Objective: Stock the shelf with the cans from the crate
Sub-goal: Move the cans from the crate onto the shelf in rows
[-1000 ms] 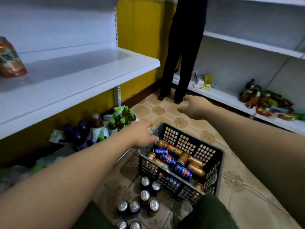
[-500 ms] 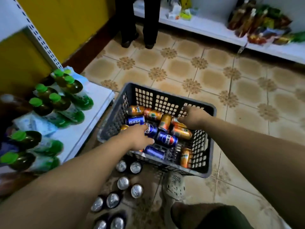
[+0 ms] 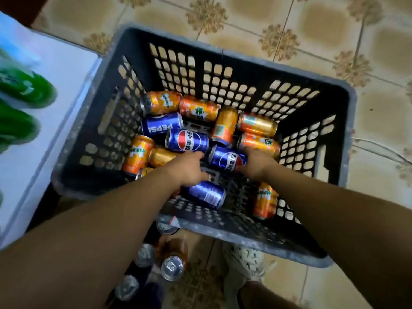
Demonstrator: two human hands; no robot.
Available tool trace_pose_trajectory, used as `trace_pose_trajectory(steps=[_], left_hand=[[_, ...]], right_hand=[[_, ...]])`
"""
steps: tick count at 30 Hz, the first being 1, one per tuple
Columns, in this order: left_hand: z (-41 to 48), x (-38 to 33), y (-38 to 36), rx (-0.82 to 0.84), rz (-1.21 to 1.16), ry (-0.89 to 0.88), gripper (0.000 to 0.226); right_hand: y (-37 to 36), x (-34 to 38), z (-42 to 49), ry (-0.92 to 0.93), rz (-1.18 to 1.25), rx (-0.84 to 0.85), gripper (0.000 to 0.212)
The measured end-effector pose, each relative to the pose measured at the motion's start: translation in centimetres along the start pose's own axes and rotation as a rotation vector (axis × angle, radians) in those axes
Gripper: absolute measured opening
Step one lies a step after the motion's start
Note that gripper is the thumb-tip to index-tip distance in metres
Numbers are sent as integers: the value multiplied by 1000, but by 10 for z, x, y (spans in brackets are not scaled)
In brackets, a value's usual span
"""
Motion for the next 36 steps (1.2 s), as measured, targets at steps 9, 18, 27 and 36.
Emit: trace_pose_trajectory(steps=[9, 18, 27, 36], left_hand=[[6, 10, 2, -36, -9, -45, 77], [-109, -12, 35, -162, -184, -174, 84], [-374, -15, 103, -548, -391, -459, 61], [-636, 55, 73, -1003, -473, -465, 43]], right_hand=[[-18, 5, 1, 23, 140, -127, 78], [59, 98, -134, 310, 296, -267, 65], [128, 251, -363, 763, 480, -454, 70], [72, 412, -552, 1113, 586, -426, 77]])
Point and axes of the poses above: each hand's wrist, its own z-axis towards the middle knuckle, its own y-axis out of the back of the hand, x = y × z, the point moved 6 cm from there along z, towards the middle knuckle, and after that the axes turned 12 degrees about x, right-handed, at the moved point
